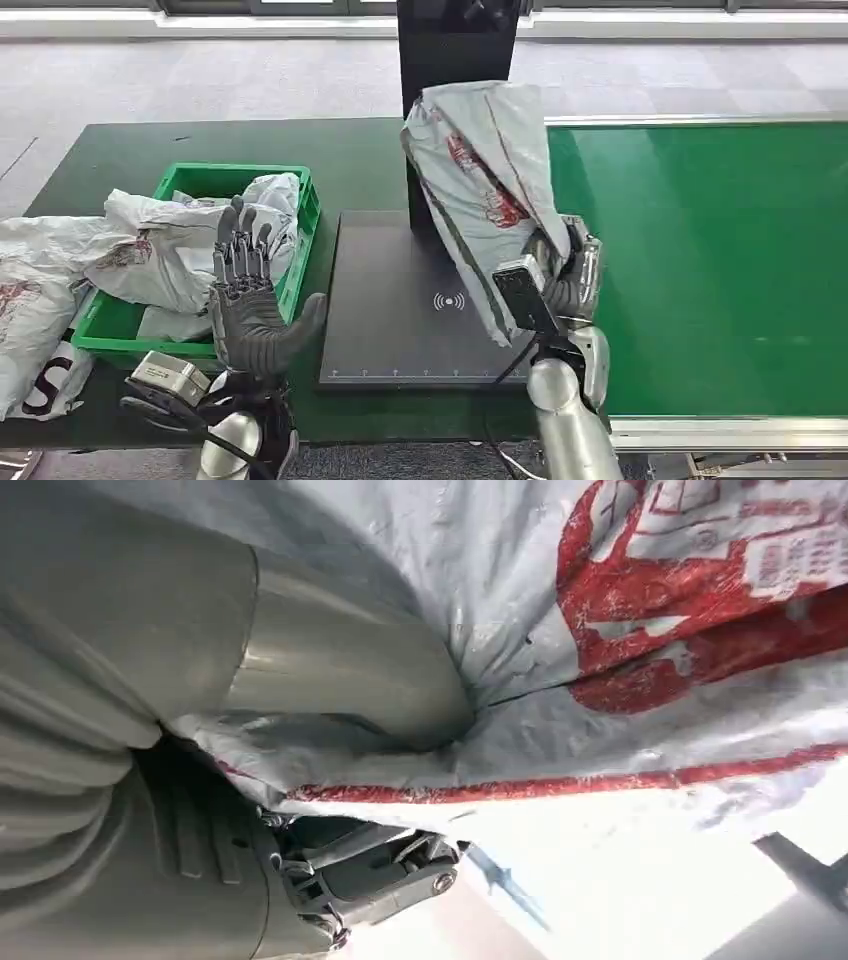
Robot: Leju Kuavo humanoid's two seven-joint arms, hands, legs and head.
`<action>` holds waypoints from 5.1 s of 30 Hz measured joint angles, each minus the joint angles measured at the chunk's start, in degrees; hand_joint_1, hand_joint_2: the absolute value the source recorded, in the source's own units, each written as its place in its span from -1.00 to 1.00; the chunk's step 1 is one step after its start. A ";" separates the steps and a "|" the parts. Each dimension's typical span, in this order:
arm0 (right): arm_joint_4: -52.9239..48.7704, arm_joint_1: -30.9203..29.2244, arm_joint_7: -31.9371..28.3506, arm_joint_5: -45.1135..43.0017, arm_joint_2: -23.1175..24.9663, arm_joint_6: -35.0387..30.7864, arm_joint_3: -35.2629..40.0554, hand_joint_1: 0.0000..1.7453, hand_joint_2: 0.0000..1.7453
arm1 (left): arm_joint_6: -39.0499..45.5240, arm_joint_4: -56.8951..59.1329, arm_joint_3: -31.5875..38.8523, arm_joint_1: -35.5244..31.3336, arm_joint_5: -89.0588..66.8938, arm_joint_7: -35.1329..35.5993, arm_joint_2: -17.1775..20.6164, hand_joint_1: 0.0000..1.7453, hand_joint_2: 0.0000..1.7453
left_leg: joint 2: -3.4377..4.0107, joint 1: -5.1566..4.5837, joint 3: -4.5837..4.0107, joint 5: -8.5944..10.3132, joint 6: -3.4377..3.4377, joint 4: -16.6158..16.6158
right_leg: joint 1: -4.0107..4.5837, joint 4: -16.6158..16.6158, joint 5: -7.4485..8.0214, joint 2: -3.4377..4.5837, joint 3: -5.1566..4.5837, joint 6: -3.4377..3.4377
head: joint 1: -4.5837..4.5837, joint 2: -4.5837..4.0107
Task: Moved the parcel from conveyor to table for the left to box.
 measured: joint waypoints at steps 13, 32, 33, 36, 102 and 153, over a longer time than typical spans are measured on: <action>22.02 -6.13 -0.28 -1.85 0.88 1.14 -0.35 1.00 1.00 | -0.42 1.58 0.00 -0.34 -0.35 0.00 -0.11 -1.00 1.00 | 0.03 0.00 0.00 0.02 -0.04 0.00 | 0.00 0.00 0.01 0.06 -0.04 -0.01 | 0.00 0.00; 27.88 -7.93 3.00 -0.82 0.85 2.01 -0.61 -1.00 -1.00 | -0.39 2.54 0.00 -0.47 -0.46 0.00 -0.13 -1.00 1.00 | 0.06 0.00 0.01 0.02 -0.04 0.00 | 0.00 0.00 0.01 0.07 -0.04 -0.01 | 0.00 0.00; 28.62 -8.20 3.72 -0.45 0.85 1.94 -0.63 -1.00 -1.00 | -0.26 2.62 0.00 -0.48 -0.50 0.00 -0.13 -1.00 1.00 | 0.06 0.00 0.01 0.02 -0.04 0.00 | 0.00 0.00 0.01 0.07 -0.04 -0.01 | 0.00 0.00; 30.98 -8.84 4.99 0.31 0.85 1.25 -0.66 -1.00 -1.00 | 0.61 3.04 0.00 -0.51 -1.03 0.00 -0.15 -1.00 1.00 | 0.06 0.00 0.01 0.02 -0.04 0.00 | 0.00 0.00 0.01 0.07 -0.04 -0.01 | 0.00 0.00; -24.66 4.05 -11.93 -9.83 0.09 -15.54 -1.40 -1.00 -1.00 | 11.82 46.60 0.00 -23.36 -7.91 0.02 -2.84 -1.00 1.00 | 0.04 -0.05 0.03 0.05 -0.01 0.02 | -0.03 0.00 0.07 0.09 -0.06 0.03 | 0.00 0.00; -27.73 4.11 -11.91 -13.13 -0.09 -15.45 -0.74 -1.00 1.00 | 3.63 74.77 -37.27 -39.40 -30.40 43.47 -4.74 1.00 1.00 | -0.14 -0.06 0.70 0.02 0.06 0.00 | -0.04 -0.01 -0.01 -0.09 0.79 0.07 | 0.00 0.00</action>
